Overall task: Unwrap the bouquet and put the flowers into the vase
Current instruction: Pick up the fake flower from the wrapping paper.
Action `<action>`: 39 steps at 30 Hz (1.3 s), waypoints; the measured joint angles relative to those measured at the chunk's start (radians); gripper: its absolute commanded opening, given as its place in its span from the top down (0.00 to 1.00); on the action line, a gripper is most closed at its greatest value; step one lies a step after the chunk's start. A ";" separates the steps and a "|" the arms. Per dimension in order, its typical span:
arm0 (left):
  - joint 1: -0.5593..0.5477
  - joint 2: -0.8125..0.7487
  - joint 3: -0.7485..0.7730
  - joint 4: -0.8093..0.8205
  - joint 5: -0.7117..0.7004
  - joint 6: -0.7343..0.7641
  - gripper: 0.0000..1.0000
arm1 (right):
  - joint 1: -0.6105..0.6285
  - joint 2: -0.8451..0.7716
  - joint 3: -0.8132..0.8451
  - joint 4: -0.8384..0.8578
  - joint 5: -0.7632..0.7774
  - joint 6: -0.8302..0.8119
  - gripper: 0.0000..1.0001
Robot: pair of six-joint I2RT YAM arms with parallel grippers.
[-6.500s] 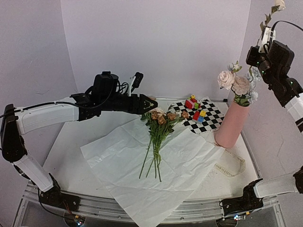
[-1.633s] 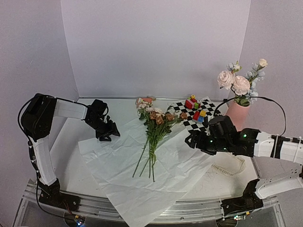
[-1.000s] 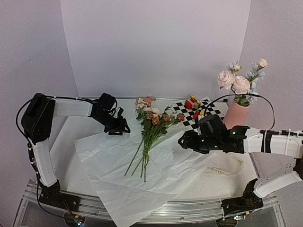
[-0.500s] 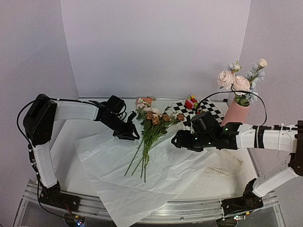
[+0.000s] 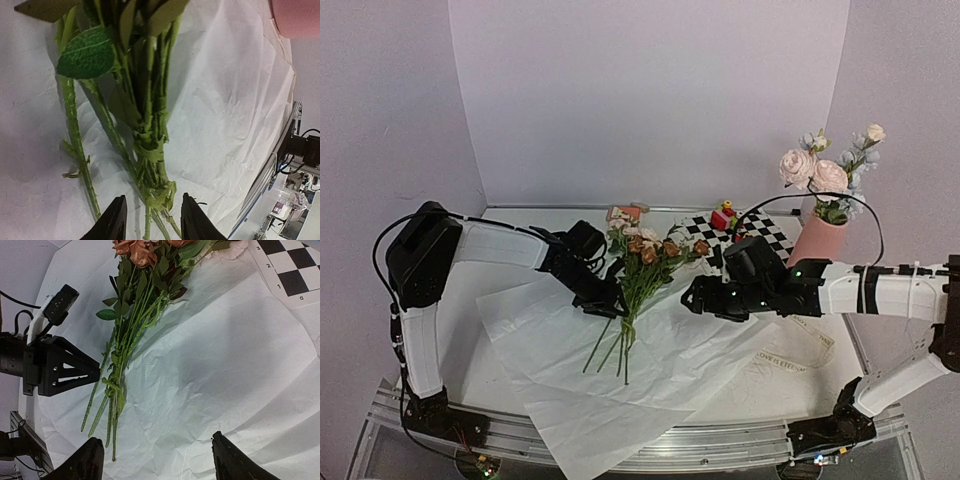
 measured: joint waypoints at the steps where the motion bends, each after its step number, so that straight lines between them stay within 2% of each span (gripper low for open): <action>1: 0.001 0.010 0.000 0.000 -0.002 -0.005 0.63 | 0.002 0.000 0.000 0.000 0.000 0.001 0.25; 5: 0.002 0.038 0.000 0.000 0.001 -0.020 0.68 | 0.009 0.000 0.000 0.000 0.000 0.003 0.25; 11: 0.001 0.084 0.034 0.000 0.045 -0.033 0.70 | 0.009 0.013 0.011 -0.001 -0.001 0.006 0.25; 13: 0.001 0.091 0.047 0.000 0.061 -0.038 0.78 | 0.009 0.042 0.035 0.000 -0.004 0.006 0.25; 15: 0.001 0.096 0.057 0.000 0.079 -0.039 0.97 | 0.009 0.079 0.064 0.002 -0.010 0.005 0.25; 17: 0.002 0.101 0.065 0.001 0.097 -0.042 1.00 | 0.010 0.124 0.097 0.003 -0.023 0.003 0.25; 23: 0.001 0.101 0.067 0.006 0.105 -0.042 0.98 | 0.013 0.309 0.236 0.013 -0.076 0.006 0.29; 27: 0.002 0.079 0.060 0.008 0.100 -0.041 0.76 | 0.014 0.402 0.306 0.012 -0.109 0.010 0.34; 29: 0.001 0.050 0.046 0.009 0.082 -0.041 0.72 | 0.014 0.441 0.341 0.009 -0.122 0.010 0.41; 32: 0.002 -0.008 0.008 0.008 0.033 -0.049 0.71 | 0.014 0.495 0.390 0.006 -0.138 0.009 0.52; 39: 0.030 -0.108 -0.078 0.010 -0.036 -0.084 0.71 | 0.014 0.633 0.492 -0.012 -0.158 0.024 0.60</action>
